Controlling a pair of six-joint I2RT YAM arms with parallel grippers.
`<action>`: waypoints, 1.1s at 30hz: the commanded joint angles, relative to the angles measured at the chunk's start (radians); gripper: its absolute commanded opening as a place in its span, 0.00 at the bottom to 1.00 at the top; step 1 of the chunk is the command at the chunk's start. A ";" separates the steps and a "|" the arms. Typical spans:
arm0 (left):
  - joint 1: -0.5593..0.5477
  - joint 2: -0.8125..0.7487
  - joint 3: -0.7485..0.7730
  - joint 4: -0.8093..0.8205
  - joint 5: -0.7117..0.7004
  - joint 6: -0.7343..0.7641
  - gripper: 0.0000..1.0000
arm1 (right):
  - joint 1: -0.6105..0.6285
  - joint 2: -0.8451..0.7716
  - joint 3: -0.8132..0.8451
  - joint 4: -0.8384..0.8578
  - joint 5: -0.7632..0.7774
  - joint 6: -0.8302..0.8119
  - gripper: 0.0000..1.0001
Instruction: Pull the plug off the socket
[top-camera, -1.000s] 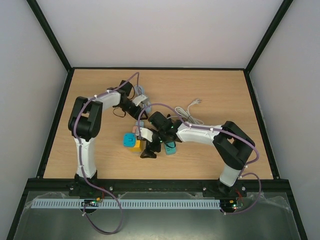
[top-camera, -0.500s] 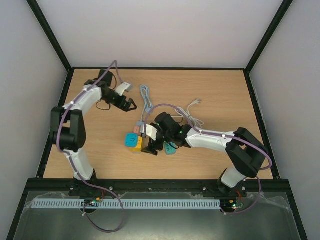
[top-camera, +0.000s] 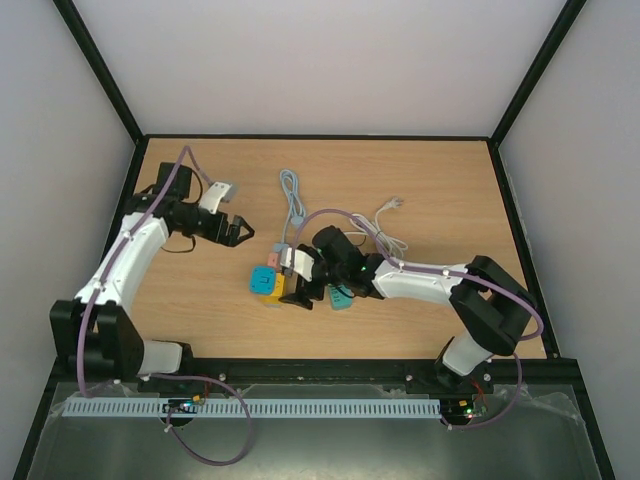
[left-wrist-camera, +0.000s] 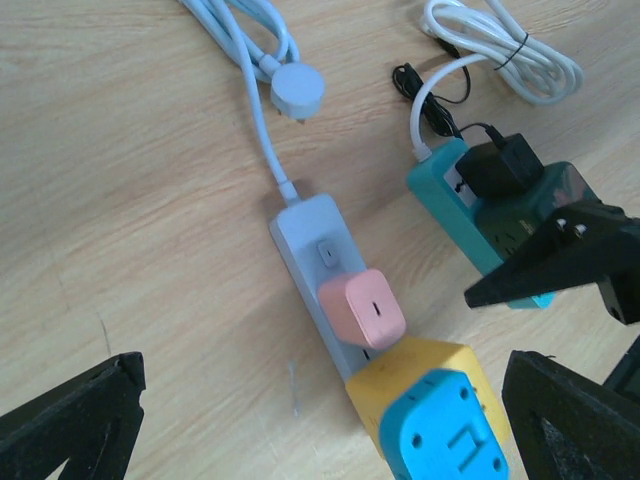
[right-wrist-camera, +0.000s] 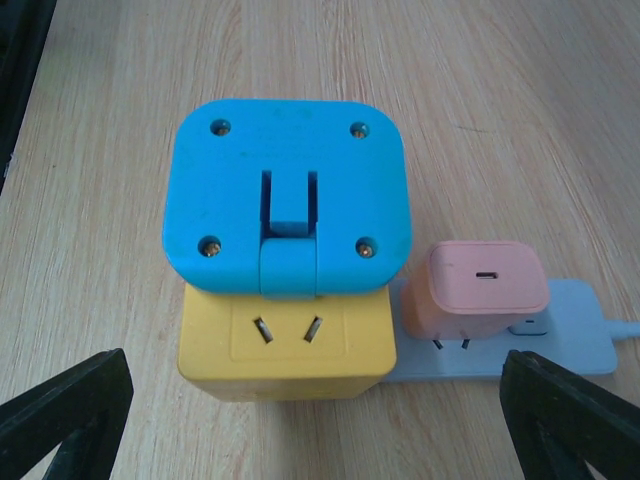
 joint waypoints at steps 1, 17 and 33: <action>-0.004 -0.081 -0.044 -0.035 -0.025 -0.102 1.00 | 0.008 -0.011 -0.019 0.073 -0.020 -0.023 0.99; -0.012 -0.141 -0.090 0.010 -0.059 -0.226 0.99 | 0.010 0.099 -0.008 0.154 -0.042 -0.012 0.90; -0.012 -0.138 -0.128 0.032 -0.062 -0.248 0.98 | 0.010 0.170 0.017 0.201 0.002 0.010 0.56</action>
